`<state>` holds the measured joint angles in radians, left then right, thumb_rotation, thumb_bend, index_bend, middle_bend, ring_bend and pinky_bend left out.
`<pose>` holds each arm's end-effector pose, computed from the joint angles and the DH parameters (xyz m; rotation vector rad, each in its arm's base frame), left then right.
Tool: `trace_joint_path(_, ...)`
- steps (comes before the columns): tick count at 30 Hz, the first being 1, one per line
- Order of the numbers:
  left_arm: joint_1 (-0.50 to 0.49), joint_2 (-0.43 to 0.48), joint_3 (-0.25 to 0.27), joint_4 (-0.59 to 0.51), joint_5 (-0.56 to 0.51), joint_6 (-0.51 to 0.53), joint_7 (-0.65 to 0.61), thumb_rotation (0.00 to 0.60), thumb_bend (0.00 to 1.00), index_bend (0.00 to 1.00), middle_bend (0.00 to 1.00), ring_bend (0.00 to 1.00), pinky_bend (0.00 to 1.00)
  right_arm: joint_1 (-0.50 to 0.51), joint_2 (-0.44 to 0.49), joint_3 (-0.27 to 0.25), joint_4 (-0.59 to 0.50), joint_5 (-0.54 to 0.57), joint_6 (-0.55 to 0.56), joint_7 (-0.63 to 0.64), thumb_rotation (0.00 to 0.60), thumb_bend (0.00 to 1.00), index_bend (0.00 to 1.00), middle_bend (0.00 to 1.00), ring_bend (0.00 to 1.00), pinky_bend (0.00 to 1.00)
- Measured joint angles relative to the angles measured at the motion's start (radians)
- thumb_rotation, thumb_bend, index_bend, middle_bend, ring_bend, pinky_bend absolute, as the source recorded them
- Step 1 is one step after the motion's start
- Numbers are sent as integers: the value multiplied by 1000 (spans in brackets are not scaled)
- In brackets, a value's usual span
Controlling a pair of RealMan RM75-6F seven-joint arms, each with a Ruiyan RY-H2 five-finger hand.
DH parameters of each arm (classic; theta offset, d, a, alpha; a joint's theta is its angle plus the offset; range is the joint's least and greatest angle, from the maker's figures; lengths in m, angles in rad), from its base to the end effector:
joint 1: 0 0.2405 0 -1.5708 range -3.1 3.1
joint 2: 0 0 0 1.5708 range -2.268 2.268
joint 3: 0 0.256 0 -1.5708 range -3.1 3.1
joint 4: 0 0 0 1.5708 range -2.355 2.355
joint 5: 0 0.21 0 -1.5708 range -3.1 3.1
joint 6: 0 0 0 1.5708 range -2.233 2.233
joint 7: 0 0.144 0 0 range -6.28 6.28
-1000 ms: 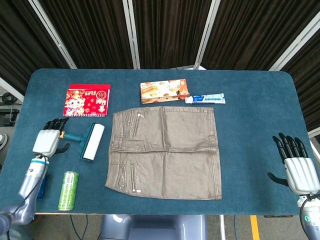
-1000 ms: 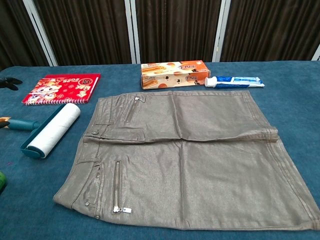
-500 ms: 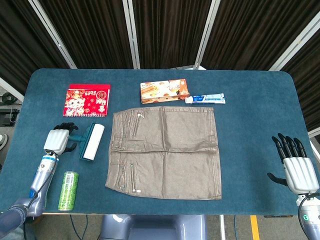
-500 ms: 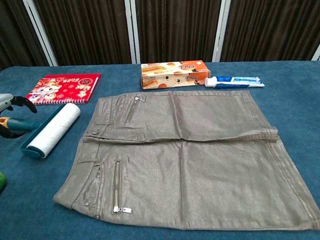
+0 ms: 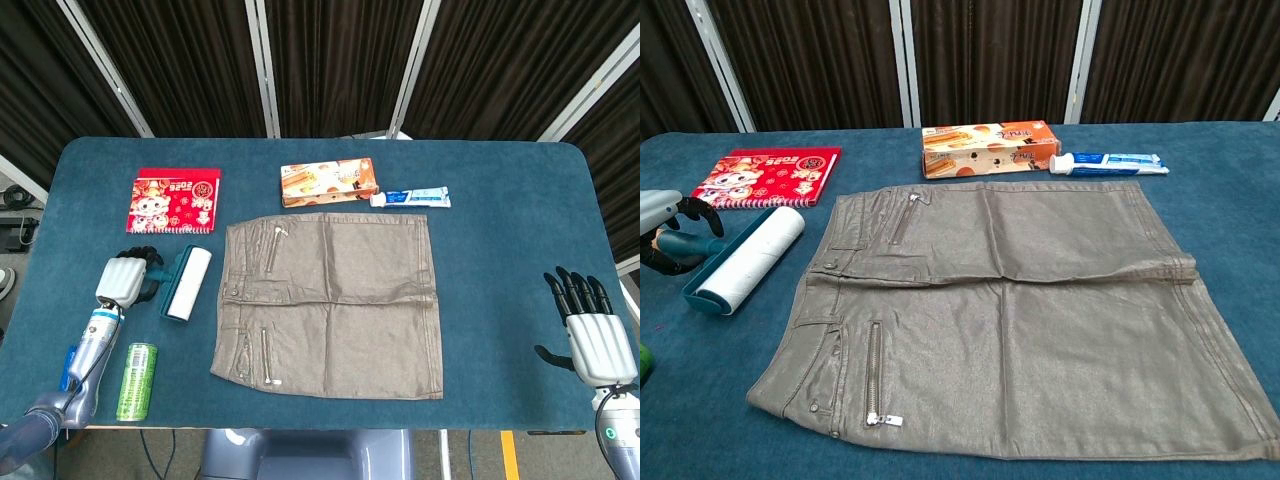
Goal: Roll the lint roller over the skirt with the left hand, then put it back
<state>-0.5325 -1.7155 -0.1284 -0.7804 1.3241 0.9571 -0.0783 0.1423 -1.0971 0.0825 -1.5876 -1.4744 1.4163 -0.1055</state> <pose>-0.3224 0.3490 0.0029 -1.6019 -0.9651 -0.7153 -0.3107 -0.2064 0.1661 1.4551 -0.7877 0.8060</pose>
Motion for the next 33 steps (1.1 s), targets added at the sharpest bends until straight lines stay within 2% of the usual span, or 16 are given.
trace_joint_path(4,-3,1,1,-8,-4,-12,5,600,552,389,268,239,298,0,0,-1,-2,0,-1,-2,600,0,0,0,0,0)
trace_joint_path(8,-4,-3,1,-9,-4,-7,9,600,714,486,363,306,352,0,2,-2,-3,1,-2,1,600,0,0,0,0,0)
trace_joint_path(12,-1,-2,6,-5,20,40,6,600,770,572,398,333,394,1,5,-1,-3,4,-3,7,600,0,0,0,0,0)
trace_joint_path(17,-2,16,15,-16,54,83,14,600,855,614,431,366,424,1,6,-1,-5,3,-4,9,600,0,0,0,0,0)
trace_joint_path(21,-10,43,22,-45,78,99,34,600,879,616,432,368,426,1,8,-2,-7,3,-3,12,600,0,0,0,0,0)
trace_joint_path(26,-42,108,29,-142,103,84,105,600,883,616,432,368,427,1,13,1,-11,8,-5,20,600,0,0,0,0,0)
trace_joint_path(33,-120,193,-4,-340,73,6,331,600,888,621,435,370,431,7,20,11,-10,38,-26,38,600,0,0,0,0,0)
